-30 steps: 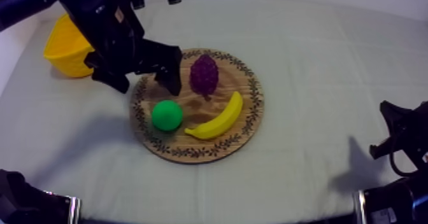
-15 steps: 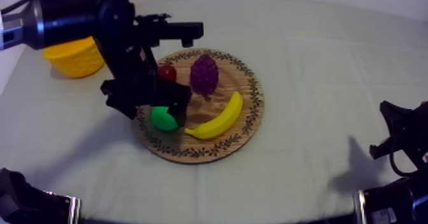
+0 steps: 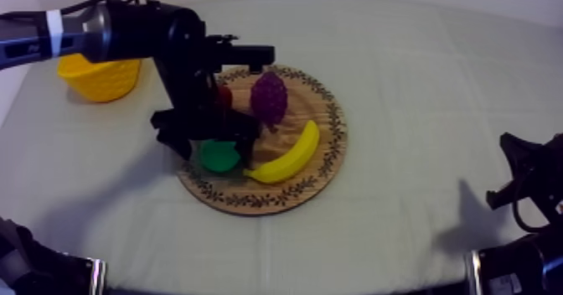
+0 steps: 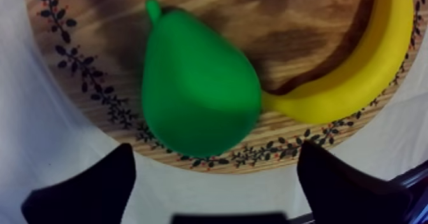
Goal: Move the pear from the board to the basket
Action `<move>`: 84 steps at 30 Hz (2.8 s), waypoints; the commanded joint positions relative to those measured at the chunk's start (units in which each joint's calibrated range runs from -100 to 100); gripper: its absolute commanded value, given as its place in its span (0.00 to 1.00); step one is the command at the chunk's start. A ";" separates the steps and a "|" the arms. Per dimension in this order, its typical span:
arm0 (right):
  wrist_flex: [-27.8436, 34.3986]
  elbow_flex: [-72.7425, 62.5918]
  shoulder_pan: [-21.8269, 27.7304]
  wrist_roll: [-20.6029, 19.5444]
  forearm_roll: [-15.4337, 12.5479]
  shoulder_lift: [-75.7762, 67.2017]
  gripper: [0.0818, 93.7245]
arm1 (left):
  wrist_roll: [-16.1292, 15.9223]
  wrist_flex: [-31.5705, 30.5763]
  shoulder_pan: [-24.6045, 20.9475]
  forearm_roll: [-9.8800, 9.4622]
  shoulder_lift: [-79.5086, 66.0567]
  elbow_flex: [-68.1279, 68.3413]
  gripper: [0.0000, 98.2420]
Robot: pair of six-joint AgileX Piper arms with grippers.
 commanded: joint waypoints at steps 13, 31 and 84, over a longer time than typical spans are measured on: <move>0.02 -0.02 0.00 0.01 0.01 -0.03 0.00 | 0.73 -0.63 -0.92 -0.04 5.67 -3.15 0.90; 0.02 -0.02 0.00 0.01 0.01 -0.03 0.00 | 1.59 -0.99 -0.77 -0.46 6.77 -3.18 0.53; 0.02 -0.02 0.00 0.01 0.01 -0.03 0.00 | -3.34 16.24 -7.97 -3.38 -16.36 -20.49 0.57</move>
